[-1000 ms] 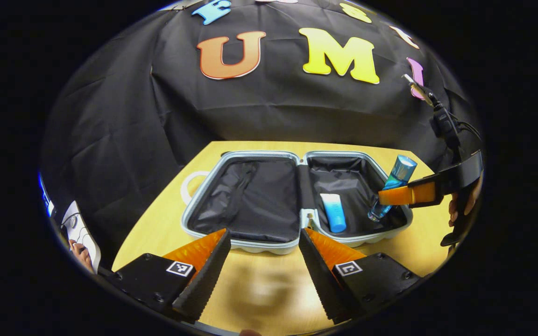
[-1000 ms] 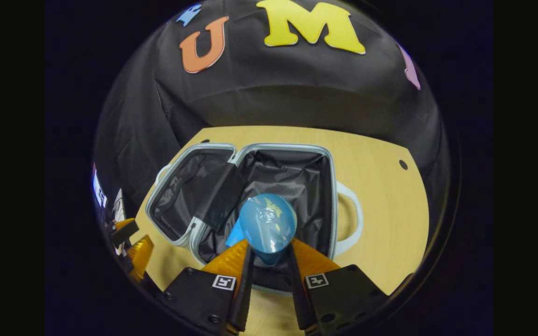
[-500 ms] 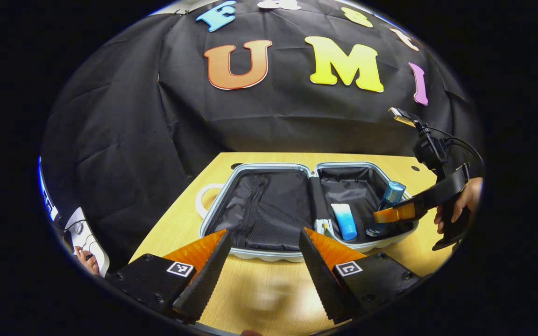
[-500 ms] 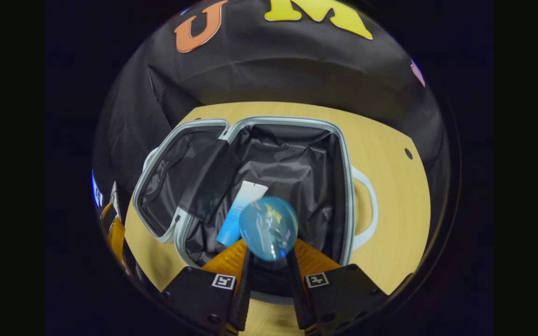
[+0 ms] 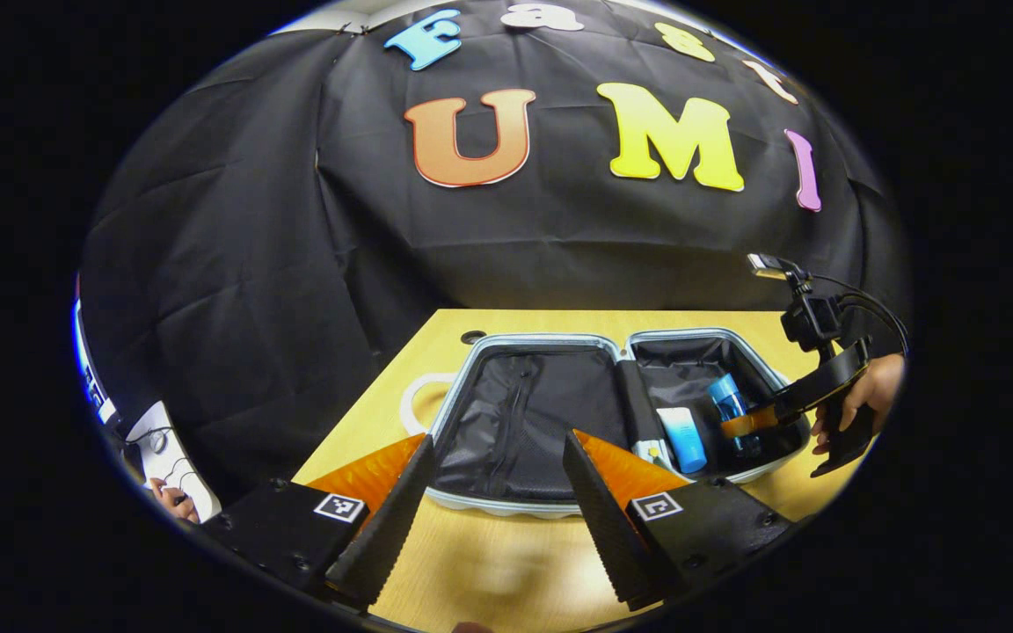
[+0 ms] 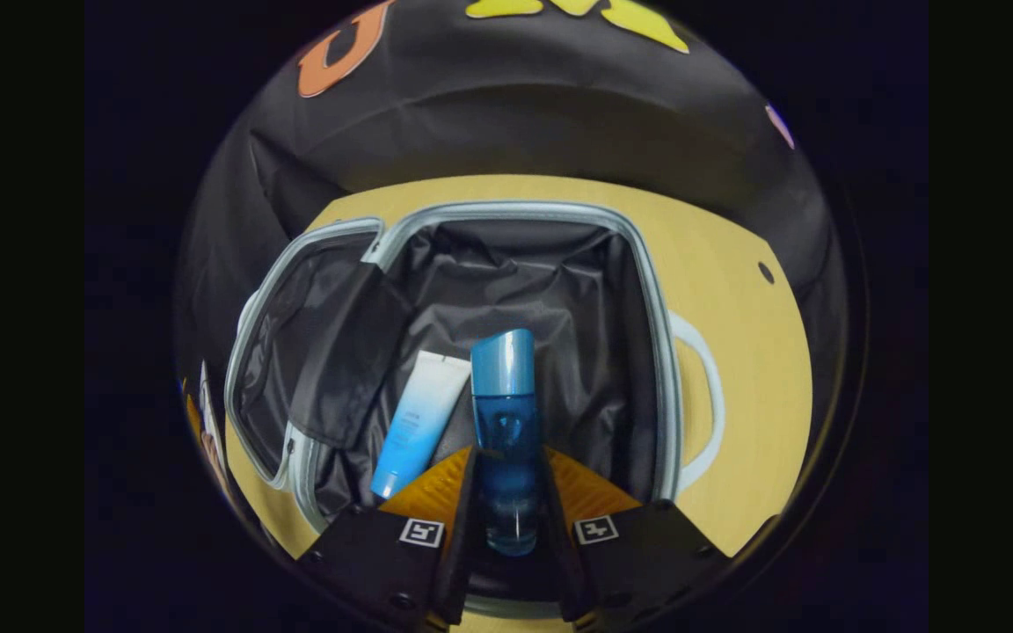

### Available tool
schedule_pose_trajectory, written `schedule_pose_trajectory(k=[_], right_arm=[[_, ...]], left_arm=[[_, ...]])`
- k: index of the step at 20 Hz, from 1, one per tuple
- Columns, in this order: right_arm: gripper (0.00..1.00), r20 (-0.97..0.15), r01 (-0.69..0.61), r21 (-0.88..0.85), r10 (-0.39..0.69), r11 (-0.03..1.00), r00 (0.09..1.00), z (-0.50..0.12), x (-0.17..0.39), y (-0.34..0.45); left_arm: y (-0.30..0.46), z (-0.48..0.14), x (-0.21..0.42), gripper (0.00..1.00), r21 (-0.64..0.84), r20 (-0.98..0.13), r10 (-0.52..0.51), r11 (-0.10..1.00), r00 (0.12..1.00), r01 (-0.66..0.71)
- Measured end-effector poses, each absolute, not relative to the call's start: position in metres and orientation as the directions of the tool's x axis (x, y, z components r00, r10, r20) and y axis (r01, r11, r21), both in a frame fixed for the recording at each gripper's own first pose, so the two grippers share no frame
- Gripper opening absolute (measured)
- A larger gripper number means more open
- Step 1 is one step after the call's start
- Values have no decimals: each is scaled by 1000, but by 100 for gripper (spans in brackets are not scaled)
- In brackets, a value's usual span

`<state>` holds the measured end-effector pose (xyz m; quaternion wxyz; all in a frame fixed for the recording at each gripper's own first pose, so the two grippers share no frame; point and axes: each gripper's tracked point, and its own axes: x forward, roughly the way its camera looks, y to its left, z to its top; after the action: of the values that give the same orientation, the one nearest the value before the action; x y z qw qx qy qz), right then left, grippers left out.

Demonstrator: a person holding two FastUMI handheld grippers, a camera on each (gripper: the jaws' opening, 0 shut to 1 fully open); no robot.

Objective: First open the suitcase, pack the skin care products into it, and then close the suitcase.

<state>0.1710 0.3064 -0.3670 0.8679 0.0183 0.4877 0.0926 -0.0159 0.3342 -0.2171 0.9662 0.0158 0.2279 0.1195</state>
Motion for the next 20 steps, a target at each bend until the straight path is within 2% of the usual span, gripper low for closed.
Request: schedule_pose_trajectory(k=[4, 11, 16, 17, 18, 20], right_arm=[[36, -849, -93, 134, 163, 987, 502, -372, 172, 305], [39, -827, -101, 90, 131, 991, 547, -360, 178, 305], [55, -761, -181, 74, 173, 981, 625, -317, 180, 306], [66, -744, -195, 65, 178, 979, 645, -306, 179, 304], [71, -728, -199, 51, 173, 979, 663, -294, 179, 298], [71, -698, -186, 59, 174, 981, 695, -269, 176, 291]], left_arm=[[353, -231, -24, 94, 46, -462, 268, 959, 846, -279], [385, -247, -26, 94, -47, -462, 284, 938, 840, -343], [409, -256, -12, 94, -67, -468, 283, 933, 837, -353], [415, -258, -9, 94, -74, -467, 284, 931, 837, -357], [420, -262, -5, 94, -87, -470, 280, 929, 837, -360], [435, -269, 4, 94, -90, -473, 293, 922, 831, -376]])
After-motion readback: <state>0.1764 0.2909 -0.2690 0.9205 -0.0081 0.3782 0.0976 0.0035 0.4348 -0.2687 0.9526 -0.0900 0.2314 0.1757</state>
